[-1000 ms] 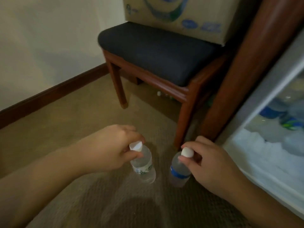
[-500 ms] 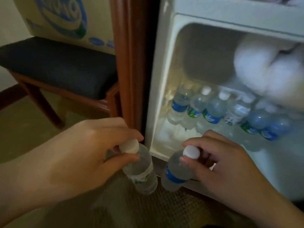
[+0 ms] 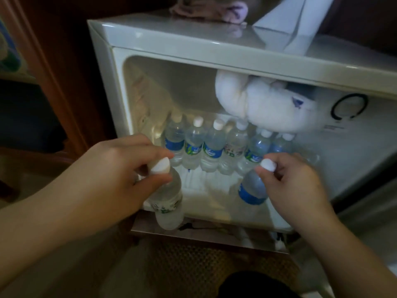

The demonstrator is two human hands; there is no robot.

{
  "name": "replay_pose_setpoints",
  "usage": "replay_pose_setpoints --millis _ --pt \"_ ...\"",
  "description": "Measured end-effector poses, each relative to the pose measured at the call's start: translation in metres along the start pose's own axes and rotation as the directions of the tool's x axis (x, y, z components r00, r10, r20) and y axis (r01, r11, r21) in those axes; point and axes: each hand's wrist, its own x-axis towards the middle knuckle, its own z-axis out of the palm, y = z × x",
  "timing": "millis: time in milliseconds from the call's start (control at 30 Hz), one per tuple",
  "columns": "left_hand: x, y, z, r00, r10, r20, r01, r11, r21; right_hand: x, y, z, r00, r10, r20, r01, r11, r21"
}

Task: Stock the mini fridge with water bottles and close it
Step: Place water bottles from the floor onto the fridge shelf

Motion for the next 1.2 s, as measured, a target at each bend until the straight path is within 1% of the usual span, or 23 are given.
replay_pose_setpoints --millis 67,133,200,267,367,600,767,833,867,900,1000,1033,1067,1100,1133,1167,1200 --pt "0.011 0.005 0.008 1.0 0.004 -0.018 -0.004 1.0 0.001 0.012 0.009 0.001 0.998 0.027 -0.056 -0.029 0.999 -0.032" --pt "0.02 0.009 0.014 0.999 0.012 -0.038 -0.012 1.0 -0.009 0.026 0.017 0.004 0.992 0.049 -0.117 -0.062 0.992 -0.107" --pt "0.028 0.013 0.02 0.999 0.019 -0.045 -0.02 1.0 -0.013 0.04 0.024 0.007 0.978 0.133 -0.163 -0.159 0.975 -0.157" --pt "0.034 0.017 0.026 0.999 0.013 -0.049 -0.014 1.0 -0.019 0.051 0.031 0.011 0.958 0.204 -0.203 -0.235 0.961 -0.143" --pt "0.043 0.02 0.033 0.999 0.003 -0.047 -0.004 1.0 -0.026 0.058 0.042 0.014 0.937 0.245 -0.249 -0.285 0.948 -0.141" --pt "0.06 0.025 0.047 1.0 0.009 -0.014 -0.01 0.997 -0.078 0.06 0.046 0.021 0.92 0.236 -0.314 -0.285 0.951 -0.12" --pt "0.067 0.021 0.061 1.0 0.005 -0.016 -0.006 0.993 -0.115 0.06 0.051 0.024 0.903 0.229 -0.362 -0.262 0.964 -0.043" --pt "0.071 0.019 0.068 1.0 0.0 -0.018 -0.002 0.994 -0.113 0.057 0.046 0.022 0.9 0.261 -0.348 -0.277 0.961 0.005" --pt "0.073 0.018 0.071 1.0 0.001 -0.018 -0.003 0.994 -0.11 0.055 0.042 0.021 0.904 0.29 -0.315 -0.297 0.955 0.027" --pt "0.075 0.018 0.074 1.0 0.002 -0.017 -0.004 0.994 -0.11 0.05 0.036 0.019 0.911 0.312 -0.269 -0.314 0.949 0.035" --pt "0.083 0.02 0.084 1.0 -0.011 -0.005 0.01 0.992 -0.125 0.027 0.006 0.004 0.918 0.395 -0.041 -0.395 0.919 0.016" --pt "0.086 0.022 0.086 1.0 -0.008 -0.001 0.008 0.991 -0.133 0.016 -0.006 -0.007 0.936 0.351 -0.032 -0.352 0.936 -0.005" --pt "0.09 0.025 0.089 1.0 0.001 0.001 -0.001 0.991 -0.135 0.006 -0.018 -0.021 0.968 0.234 -0.09 -0.235 0.972 -0.006" --pt "0.094 0.028 0.092 1.0 0.009 0.006 -0.008 0.991 -0.132 -0.001 -0.033 -0.039 0.98 0.058 -0.191 -0.054 0.998 0.023" --pt "0.098 0.03 0.095 1.0 0.012 0.01 -0.011 0.992 -0.129 -0.005 -0.049 -0.061 0.948 -0.127 -0.292 0.152 0.986 0.064" --pt "0.103 0.033 0.099 1.0 0.006 0.011 -0.005 0.992 -0.127 -0.006 -0.064 -0.083 0.872 -0.292 -0.392 0.342 0.938 0.062" --pt "0.108 0.035 0.104 1.0 -0.006 0.008 0.007 0.992 -0.126 -0.002 -0.076 -0.102 0.775 -0.414 -0.478 0.478 0.878 0.015"
